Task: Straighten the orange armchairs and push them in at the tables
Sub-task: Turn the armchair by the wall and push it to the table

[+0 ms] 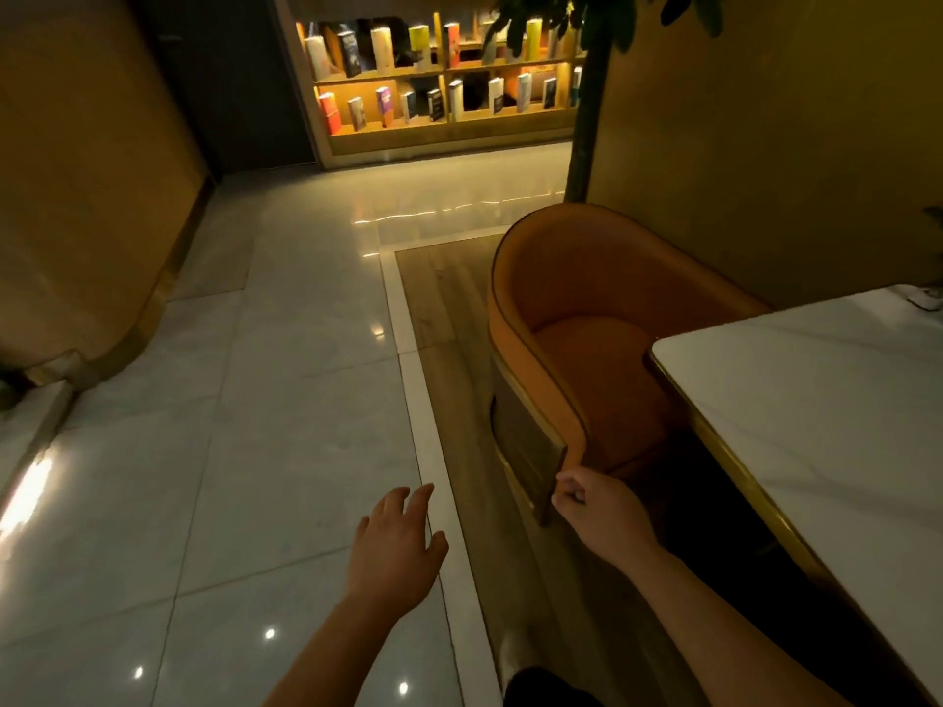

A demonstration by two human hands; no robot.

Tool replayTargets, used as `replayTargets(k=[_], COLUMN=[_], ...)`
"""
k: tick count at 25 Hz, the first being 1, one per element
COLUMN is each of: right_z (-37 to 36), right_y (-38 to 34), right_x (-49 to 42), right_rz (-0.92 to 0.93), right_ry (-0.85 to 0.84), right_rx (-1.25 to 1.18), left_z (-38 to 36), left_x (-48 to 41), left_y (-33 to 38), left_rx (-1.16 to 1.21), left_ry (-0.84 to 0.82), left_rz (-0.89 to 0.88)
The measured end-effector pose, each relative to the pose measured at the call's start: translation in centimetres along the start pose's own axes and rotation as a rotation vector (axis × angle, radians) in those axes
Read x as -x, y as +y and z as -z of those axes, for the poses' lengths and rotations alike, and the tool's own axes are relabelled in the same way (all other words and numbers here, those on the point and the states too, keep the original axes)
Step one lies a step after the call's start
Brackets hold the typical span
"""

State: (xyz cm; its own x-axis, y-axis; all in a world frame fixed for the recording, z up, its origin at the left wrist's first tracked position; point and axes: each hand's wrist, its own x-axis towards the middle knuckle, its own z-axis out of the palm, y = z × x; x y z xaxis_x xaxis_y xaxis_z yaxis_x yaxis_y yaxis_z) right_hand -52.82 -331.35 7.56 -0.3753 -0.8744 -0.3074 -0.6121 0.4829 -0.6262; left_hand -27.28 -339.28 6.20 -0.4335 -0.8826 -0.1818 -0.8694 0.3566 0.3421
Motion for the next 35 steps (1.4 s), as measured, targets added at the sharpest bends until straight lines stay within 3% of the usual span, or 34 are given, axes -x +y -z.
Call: replayTargets(k=[6,9,14,20,27,31,35], right_z=[-0.4,-0.1,2.5,4.3,3.7,2.4,1.4], right_y=[-3.8,-6.8,-9.2,-8.5,-11.2,-11.3,-8.2], right_x=[-16.2,-24.8,-35.6,-44.9,-51.1,-54.0,-57.4], right_rz=[-0.069,-0.093,-0.191,-0.411,-0.752,-0.885,-0.969], right_ry=[0.092,0.058,0.036,0.163,0.324,0.441,0.483], right_rx=[-0.128,-0.192,-0.097,-0.067,-0.221,-0.363,-0.376], left_z=[3.3,5.6,7.9,8.2,9.2,8.6,5.4], left_x=[-16.5,-25.4,-38.8,-56.9,-73.4,-79.1,-84.4], left_y=[-2.8,-3.9,-3.7,-0.1,3.9,7.5,11.9], left_rx=[-0.093,-0.124,-0.175,-0.194,-0.306,-0.396,-0.605], left_ry=[-0.053,-0.081,-0.126,-0.212,-0.440,-0.433,-0.298], left_rz=[-0.068,-0.077,-0.150,-0.494,-0.932,-1.084,-1.250])
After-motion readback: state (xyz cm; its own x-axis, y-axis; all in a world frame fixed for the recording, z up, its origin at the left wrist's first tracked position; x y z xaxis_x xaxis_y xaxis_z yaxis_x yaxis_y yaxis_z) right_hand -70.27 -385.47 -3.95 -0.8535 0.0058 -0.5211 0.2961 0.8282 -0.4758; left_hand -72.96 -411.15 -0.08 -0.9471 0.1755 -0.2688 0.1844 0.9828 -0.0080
